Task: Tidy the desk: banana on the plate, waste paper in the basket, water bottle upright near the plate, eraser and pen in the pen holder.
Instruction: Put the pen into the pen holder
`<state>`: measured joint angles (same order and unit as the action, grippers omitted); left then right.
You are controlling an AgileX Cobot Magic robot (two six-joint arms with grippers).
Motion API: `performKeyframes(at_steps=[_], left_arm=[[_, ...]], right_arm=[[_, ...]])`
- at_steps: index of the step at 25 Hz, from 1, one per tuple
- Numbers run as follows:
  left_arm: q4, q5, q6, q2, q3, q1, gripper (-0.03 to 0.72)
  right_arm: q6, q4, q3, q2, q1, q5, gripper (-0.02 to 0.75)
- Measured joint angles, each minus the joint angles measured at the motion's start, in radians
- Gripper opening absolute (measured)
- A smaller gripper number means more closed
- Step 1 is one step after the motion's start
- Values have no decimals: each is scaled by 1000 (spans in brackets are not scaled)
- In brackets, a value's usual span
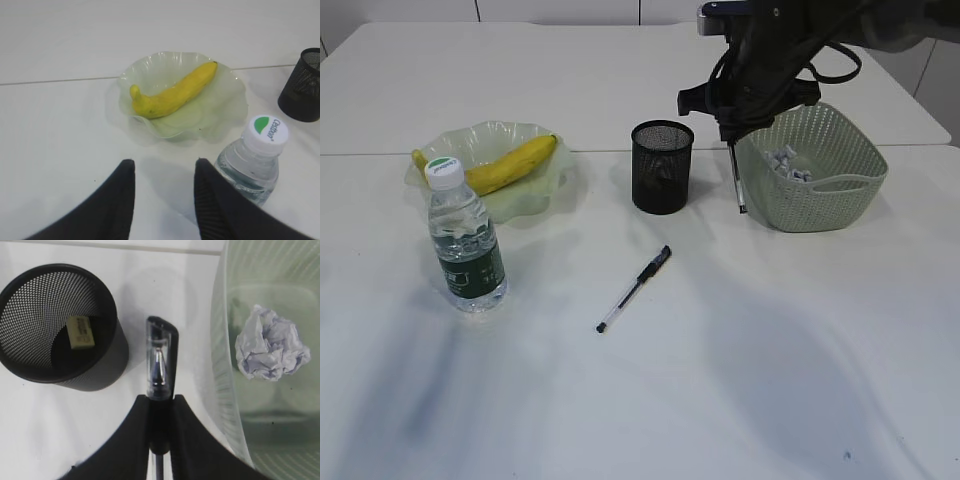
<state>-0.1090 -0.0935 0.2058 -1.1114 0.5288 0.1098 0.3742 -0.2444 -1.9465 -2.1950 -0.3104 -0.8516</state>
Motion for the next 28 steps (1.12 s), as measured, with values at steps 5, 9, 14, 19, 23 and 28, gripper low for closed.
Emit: performKeyframes(at_steps=[5,9,14,19,23,28], left_arm=[[-39,-52,0,0,0,0,276],[-48,-91,0,0,0,0,276],[-50,-106,0,0,0,0,276],[-52,-108,-5,0,0,0,276],[-52,-108,-24,0,0,0,276],[-52,-110,-34,0,0,0,276]], right_arm=[[-1,-25,0,0,0,58,62],[-1,-46,0,0,0,109,62],[-1,-68,0,0,0,161,62],[-2,-81,0,9,0,214,62],[-3,-107,0,34,0,252,62],[-3,-117,0,77,0,311,62]])
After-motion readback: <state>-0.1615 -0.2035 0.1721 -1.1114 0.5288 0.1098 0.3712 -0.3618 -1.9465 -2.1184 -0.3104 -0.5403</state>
